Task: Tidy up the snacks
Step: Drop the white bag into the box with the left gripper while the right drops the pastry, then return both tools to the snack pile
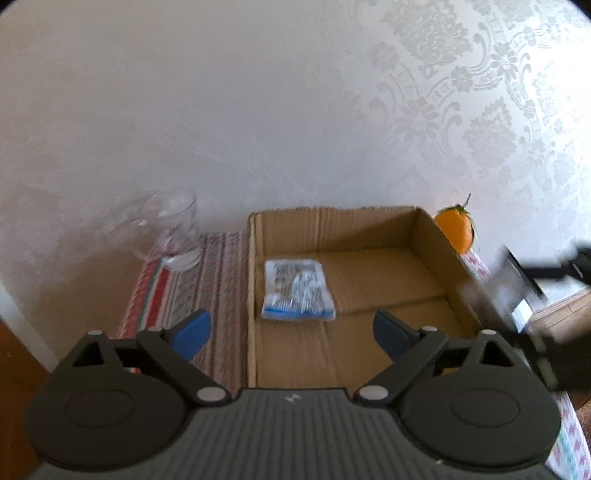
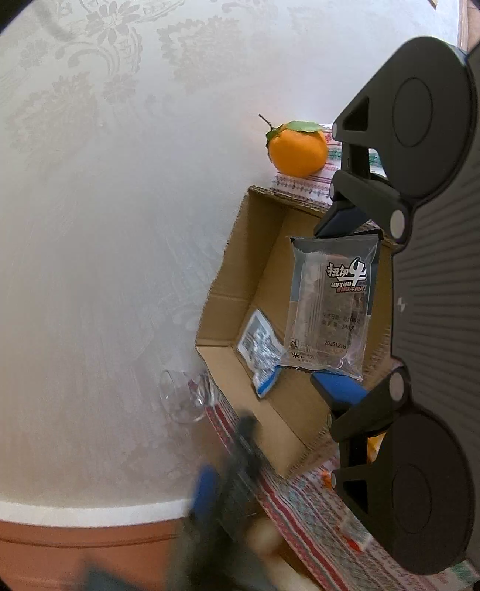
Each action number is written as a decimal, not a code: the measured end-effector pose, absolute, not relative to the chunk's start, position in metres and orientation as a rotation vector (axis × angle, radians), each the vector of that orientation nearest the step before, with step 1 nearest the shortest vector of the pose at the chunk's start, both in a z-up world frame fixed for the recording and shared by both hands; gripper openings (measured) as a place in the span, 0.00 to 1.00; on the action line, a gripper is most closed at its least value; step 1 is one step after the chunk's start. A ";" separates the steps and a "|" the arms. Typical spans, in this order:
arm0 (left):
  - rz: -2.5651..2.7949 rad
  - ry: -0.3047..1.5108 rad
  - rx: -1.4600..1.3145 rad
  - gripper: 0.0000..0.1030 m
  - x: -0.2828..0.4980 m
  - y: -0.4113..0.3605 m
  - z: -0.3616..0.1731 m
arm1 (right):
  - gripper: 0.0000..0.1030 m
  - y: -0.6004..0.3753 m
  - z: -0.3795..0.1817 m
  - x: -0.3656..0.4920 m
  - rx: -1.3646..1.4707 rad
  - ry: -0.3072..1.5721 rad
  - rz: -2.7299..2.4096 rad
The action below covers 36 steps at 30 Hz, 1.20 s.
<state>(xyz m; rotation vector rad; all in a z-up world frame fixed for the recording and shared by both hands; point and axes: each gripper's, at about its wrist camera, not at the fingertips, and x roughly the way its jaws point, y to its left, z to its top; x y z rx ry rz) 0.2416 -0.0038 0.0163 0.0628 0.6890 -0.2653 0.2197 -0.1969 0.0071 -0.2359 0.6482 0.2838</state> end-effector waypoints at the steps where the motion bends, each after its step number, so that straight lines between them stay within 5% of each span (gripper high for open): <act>1: -0.265 0.683 0.058 0.92 0.231 0.000 0.015 | 0.79 -0.195 0.007 0.229 -0.237 0.652 0.280; 13: -0.202 0.692 0.098 0.92 0.163 0.026 -0.002 | 0.80 -0.173 -0.017 0.358 -0.232 0.749 0.173; 16: -0.198 0.693 0.090 0.92 0.163 0.031 -0.003 | 0.95 -0.173 -0.017 0.371 -0.221 0.740 0.138; 36: -0.233 0.706 0.115 0.92 0.134 0.032 -0.011 | 1.00 -0.184 0.002 0.237 -0.187 0.671 0.148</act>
